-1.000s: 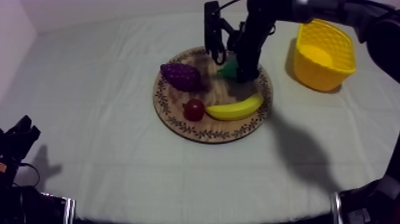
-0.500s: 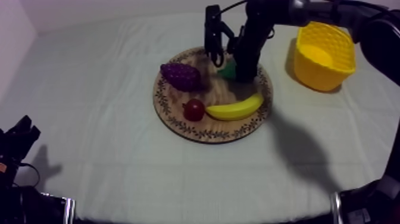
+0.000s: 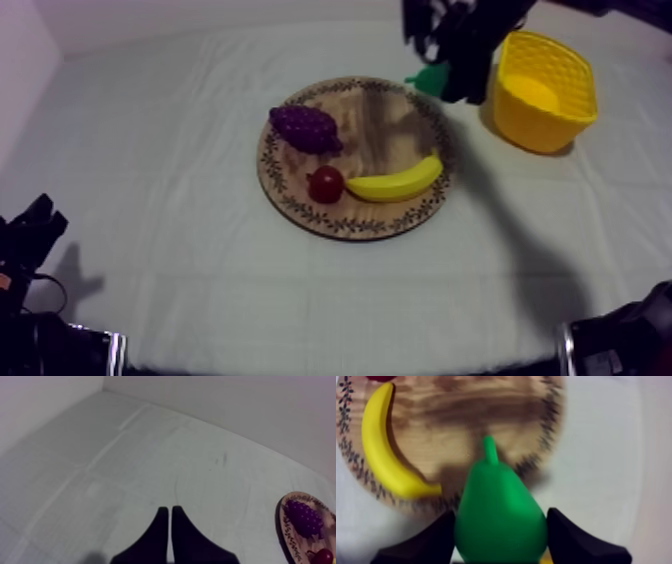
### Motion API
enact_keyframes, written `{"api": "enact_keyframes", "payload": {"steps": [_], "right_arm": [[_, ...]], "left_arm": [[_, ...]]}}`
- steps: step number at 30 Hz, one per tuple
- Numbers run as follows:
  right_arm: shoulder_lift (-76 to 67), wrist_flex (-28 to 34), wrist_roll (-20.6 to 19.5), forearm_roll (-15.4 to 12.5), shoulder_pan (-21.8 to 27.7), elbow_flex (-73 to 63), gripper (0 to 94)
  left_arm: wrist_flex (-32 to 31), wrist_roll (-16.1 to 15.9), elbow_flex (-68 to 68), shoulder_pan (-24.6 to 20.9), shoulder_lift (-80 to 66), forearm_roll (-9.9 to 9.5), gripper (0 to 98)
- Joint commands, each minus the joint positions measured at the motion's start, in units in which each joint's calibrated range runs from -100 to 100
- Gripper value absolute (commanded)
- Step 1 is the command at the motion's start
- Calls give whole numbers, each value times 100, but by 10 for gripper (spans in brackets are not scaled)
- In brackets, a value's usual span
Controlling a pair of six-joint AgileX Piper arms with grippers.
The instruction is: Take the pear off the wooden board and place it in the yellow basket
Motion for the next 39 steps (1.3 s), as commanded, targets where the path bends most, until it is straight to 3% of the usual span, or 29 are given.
{"api": "enact_keyframes", "payload": {"steps": [1, 7, 13, 21, 39], "right_arm": [[-770, 336, 164, -41, 288, 0, 510], [-1458, 1018, 364, -87, 937, -216, 513], [-1515, 1198, 400, -40, 1445, -378, 514], [-1132, 987, 416, 33, 1753, -128, 519], [977, 337, 164, 185, 1913, -592, 532]], "left_arm": [[3, 1, 0, -1, -4, 1, 1], [3, 1, 0, -1, -4, 1, 1], [3, 1, 0, -1, -4, 1, 1], [3, -2, 0, -1, -4, 1, 1], [3, -1, 0, -1, -4, 1, 1]]}}
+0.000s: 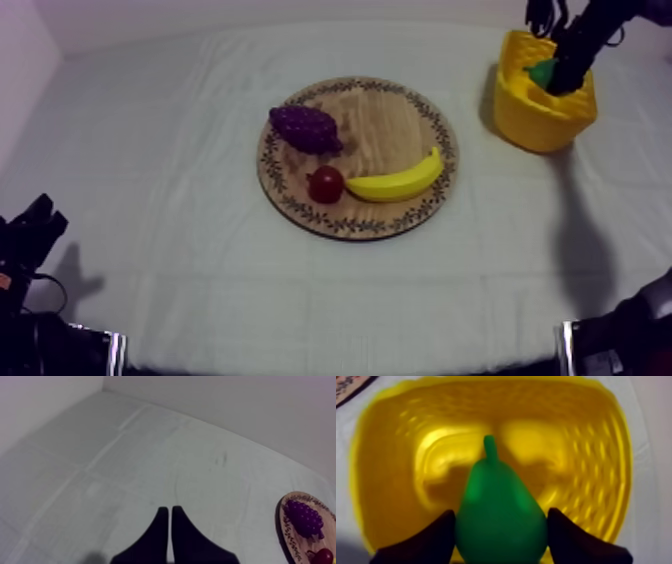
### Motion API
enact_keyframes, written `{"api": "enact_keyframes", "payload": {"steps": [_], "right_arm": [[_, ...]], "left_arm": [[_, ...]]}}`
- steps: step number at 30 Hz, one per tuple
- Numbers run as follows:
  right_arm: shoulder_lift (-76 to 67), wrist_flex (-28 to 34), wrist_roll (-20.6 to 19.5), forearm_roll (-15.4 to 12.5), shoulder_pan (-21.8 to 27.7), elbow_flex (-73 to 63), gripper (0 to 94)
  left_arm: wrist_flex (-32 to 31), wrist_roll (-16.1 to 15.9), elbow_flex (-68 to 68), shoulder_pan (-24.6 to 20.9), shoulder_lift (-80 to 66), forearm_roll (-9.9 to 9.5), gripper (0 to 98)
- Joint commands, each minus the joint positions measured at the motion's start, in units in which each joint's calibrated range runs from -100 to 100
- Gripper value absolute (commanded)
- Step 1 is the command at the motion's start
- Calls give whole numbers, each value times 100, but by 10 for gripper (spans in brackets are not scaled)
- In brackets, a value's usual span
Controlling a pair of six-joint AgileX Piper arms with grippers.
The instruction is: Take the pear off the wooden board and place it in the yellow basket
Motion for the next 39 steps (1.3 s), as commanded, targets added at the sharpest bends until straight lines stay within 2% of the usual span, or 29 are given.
{"api": "enact_keyframes", "payload": {"steps": [1, 4, 9, 11, 13, 14, 17, 18, 21, 27, 33, 36, 39], "right_arm": [[272, -43, -15, 15, 11, -67, 536], [435, -191, -30, 45, 22, -90, 576], [458, -550, -54, 50, 33, 22, 724], [371, -751, -109, 56, 27, 162, 736], [194, -987, -194, 62, 17, 402, 672], [71, -1117, -239, 56, 14, 555, 597], [-449, -1598, -400, 5, 8, 1134, 274], [-662, -1775, -465, -15, 7, 1361, 194], [-1383, -2167, -558, -157, 32, 2068, 71], [-2981, -2733, -840, -544, 132, 3495, 15], [-4722, -3858, -1665, -758, 101, 5218, 8], [-5591, -4110, -1747, -920, 83, 6024, 7], [-6434, -4202, -1593, -1221, 103, 6788, 7]], "left_arm": [[3, 2, 0, -1, -4, 1, 1], [3, 3, 0, -1, -4, 1, 1], [3, 3, 0, -1, -4, 1, 1], [3, 3, 0, -1, -4, 1, 1], [3, 3, 0, -1, -4, 1, 1], [3, 3, 0, -1, -4, 1, 1], [3, 3, 0, -1, -4, 1, 1], [3, 2, 0, -1, -4, 1, 1], [3, 1, 0, -1, -4, 1, 1], [3, 2, 0, -1, -4, 1, 1], [3, 3, 0, -1, -4, 1, 1], [3, 3, 0, -1, -4, 1, 1], [3, 3, 0, -1, -4, 1, 1]]}}
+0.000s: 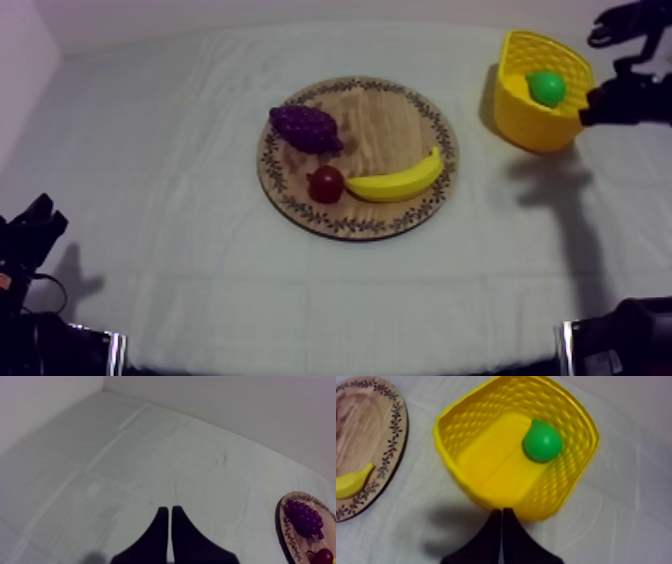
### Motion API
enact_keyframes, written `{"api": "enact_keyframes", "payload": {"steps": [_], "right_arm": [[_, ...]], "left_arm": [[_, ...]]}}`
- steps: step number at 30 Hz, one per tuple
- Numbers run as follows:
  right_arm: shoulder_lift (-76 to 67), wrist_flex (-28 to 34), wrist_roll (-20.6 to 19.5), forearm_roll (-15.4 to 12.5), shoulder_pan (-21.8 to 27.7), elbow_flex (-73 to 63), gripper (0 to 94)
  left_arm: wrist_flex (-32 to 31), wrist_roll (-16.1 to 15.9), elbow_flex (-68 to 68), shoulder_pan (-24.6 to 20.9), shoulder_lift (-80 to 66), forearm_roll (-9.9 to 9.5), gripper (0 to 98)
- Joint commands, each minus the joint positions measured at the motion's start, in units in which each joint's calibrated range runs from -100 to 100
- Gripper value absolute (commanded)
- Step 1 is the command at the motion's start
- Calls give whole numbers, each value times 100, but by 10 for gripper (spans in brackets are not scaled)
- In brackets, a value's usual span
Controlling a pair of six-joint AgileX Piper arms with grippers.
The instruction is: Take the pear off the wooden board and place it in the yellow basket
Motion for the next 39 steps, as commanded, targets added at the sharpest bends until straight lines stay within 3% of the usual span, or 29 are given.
{"api": "enact_keyframes", "payload": {"steps": [1, 7, 11, 14, 18, 25, 28, 34, 39], "right_arm": [[-1443, -52, 212, -281, 34, 1228, 7], [-3199, 73, 239, -577, 62, 2507, 7], [-4401, 228, -73, -563, 97, 3232, 7], [-5264, 302, -551, -330, 60, 3636, 7], [-6310, 786, -1453, 285, -178, 3874, 6], [-6726, 1106, -1999, 539, -331, 3895, 6], [-6751, 763, -1880, 684, -409, 3990, 6], [-6762, 606, -1074, 752, -459, 4038, 6], [-6764, 589, -957, 759, -465, 4043, 6]], "left_arm": [[1, 0, 0, -1, -4, 1, 1], [1, -1, 0, -1, -4, 1, 1], [1, -2, 0, -1, -4, 1, 1], [1, -2, 0, -1, -4, 1, 1], [1, -2, 0, -1, -4, 1, 1], [1, 0, 0, -1, -4, 1, 1], [1, -3, 0, -1, -4, 1, 1], [1, -1, 0, -1, -4, 1, 1], [1, -1, 0, -1, -4, 1, 1]]}}
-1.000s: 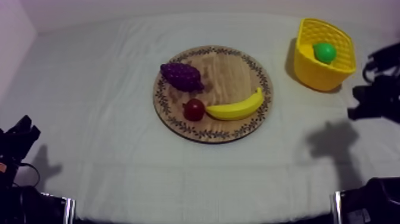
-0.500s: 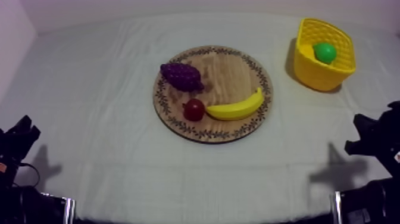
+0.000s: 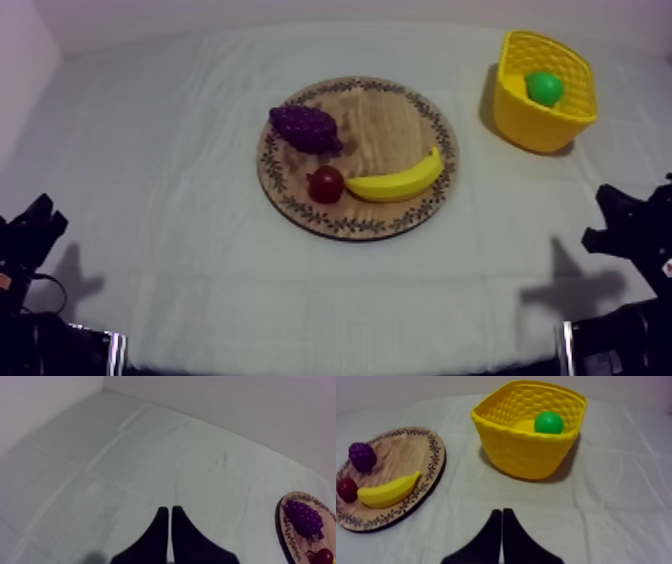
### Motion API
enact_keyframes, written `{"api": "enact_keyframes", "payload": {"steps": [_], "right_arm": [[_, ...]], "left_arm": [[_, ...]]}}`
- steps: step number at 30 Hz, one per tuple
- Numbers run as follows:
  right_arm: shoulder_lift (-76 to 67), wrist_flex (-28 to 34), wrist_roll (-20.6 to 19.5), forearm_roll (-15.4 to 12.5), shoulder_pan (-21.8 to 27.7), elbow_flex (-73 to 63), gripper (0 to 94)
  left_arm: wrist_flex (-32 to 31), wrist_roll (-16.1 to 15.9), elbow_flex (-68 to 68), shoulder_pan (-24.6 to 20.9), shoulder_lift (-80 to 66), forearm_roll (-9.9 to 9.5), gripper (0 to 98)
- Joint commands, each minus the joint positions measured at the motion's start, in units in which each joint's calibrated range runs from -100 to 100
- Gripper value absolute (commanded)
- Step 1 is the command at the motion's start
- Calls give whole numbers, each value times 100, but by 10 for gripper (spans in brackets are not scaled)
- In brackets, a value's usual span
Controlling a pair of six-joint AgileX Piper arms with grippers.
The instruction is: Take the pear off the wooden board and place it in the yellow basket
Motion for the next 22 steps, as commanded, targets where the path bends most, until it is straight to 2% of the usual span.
{"api": "enact_keyframes", "payload": {"steps": [1, 22], "right_arm": [[-3, -27, 744, 3, -3, 6, 6], [-4, -30, 662, 4, -4, 7, 6]], "left_arm": [[1, 2, 0, -1, -4, 1, 1], [1, 3, 0, -1, -4, 1, 1]]}}
